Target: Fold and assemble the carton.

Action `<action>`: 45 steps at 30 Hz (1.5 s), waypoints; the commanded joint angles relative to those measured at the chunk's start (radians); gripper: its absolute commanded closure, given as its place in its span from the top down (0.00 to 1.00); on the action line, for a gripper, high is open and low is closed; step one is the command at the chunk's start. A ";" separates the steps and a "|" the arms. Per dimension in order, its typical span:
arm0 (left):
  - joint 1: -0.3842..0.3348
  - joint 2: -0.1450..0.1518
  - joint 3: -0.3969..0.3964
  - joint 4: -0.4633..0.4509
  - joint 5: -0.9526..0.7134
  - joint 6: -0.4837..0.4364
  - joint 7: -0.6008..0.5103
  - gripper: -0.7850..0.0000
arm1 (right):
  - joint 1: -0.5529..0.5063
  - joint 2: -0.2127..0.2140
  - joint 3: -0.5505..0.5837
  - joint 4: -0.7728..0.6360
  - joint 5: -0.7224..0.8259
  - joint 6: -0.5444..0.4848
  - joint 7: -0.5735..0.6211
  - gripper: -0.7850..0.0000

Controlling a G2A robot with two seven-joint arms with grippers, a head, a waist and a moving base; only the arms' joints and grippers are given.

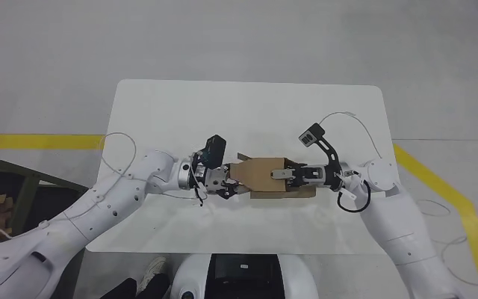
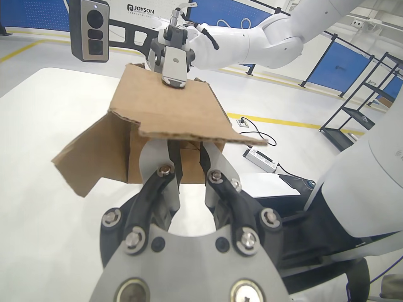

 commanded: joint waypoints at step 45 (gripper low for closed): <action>0.177 -0.010 -0.253 -0.012 0.000 0.000 -0.113 0.20 | 0.003 -0.005 -0.044 -0.016 -0.021 -0.001 -0.016 0.00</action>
